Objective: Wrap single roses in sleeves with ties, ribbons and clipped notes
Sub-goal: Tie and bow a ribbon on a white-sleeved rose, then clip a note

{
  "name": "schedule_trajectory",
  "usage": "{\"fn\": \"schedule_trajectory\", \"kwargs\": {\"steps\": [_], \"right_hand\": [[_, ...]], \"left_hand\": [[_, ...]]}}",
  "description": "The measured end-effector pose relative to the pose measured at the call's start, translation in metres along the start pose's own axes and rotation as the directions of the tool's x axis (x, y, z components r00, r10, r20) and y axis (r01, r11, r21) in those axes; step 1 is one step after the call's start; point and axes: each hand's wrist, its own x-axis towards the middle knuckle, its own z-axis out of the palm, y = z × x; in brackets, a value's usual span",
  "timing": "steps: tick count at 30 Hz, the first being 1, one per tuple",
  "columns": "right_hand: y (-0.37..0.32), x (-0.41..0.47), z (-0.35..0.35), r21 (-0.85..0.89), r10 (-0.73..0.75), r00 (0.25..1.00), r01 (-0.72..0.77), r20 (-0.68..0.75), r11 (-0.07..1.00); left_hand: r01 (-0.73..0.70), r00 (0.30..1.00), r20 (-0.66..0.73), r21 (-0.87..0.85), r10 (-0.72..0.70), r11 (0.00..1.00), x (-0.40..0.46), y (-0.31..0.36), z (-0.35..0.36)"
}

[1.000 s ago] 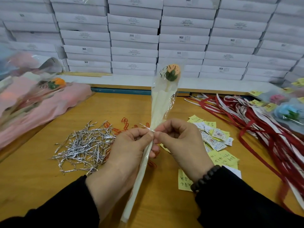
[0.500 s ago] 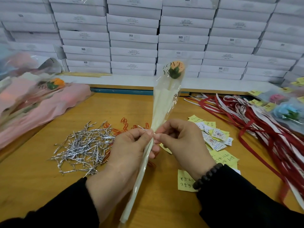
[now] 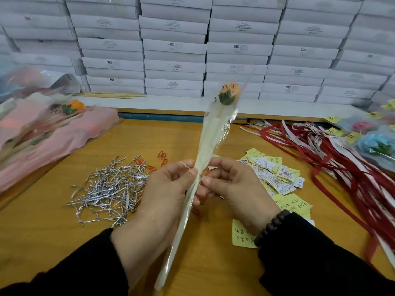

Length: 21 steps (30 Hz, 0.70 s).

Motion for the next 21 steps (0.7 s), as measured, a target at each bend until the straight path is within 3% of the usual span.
{"fn": "schedule_trajectory", "kwargs": {"steps": [8,21], "right_hand": [[0.0046,0.0016,-0.0015,0.046,-0.009,0.997,0.006,0.072,0.999],[0.0067,0.0029,-0.0014,0.001,-0.083,0.996,0.083,-0.022,0.997]], "left_hand": [[-0.075,0.997,-0.019,0.024,0.076,0.997,-0.0001,0.0008,-0.0025],[-0.030,1.000,-0.005,0.014,0.030,0.999,0.0019,-0.0036,-0.0009]]}}
